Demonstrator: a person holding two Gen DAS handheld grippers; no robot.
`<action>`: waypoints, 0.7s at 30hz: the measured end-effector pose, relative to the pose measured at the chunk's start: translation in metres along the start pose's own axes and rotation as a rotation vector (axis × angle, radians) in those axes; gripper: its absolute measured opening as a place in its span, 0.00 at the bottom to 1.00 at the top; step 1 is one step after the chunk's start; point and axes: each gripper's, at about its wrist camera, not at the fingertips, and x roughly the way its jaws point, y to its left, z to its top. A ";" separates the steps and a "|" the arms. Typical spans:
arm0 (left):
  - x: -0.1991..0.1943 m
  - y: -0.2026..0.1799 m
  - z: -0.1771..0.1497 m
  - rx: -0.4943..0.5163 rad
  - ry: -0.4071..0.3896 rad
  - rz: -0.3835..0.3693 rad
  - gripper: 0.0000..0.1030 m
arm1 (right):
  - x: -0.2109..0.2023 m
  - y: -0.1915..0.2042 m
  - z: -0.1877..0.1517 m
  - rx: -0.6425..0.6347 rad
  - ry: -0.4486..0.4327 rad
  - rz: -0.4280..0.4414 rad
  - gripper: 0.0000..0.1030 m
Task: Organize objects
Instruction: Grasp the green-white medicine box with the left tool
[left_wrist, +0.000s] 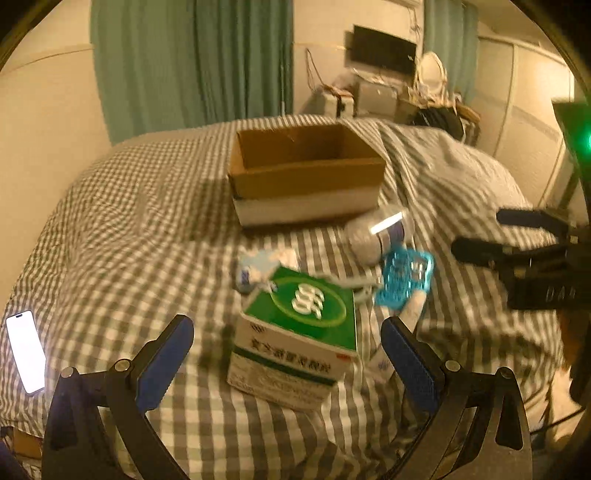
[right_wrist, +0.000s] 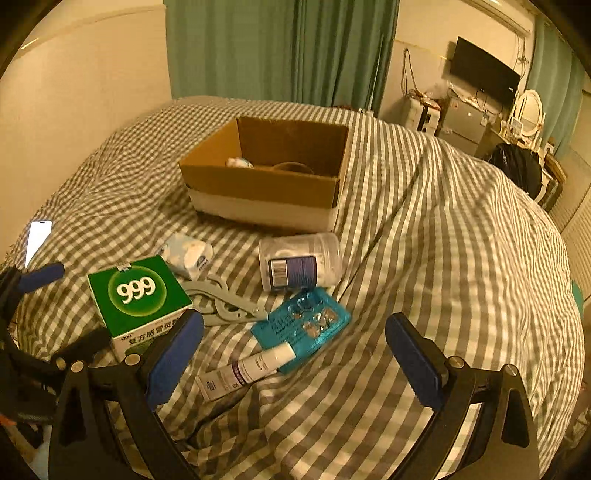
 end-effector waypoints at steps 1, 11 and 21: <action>0.004 -0.001 -0.003 0.007 0.011 -0.002 1.00 | 0.000 0.000 0.000 0.000 0.004 -0.001 0.96; 0.047 0.012 -0.020 -0.034 0.067 -0.056 0.84 | 0.025 0.013 -0.006 -0.018 0.069 0.004 0.96; 0.005 0.033 -0.001 -0.080 -0.062 0.004 0.84 | 0.059 0.041 -0.024 -0.065 0.186 0.078 0.96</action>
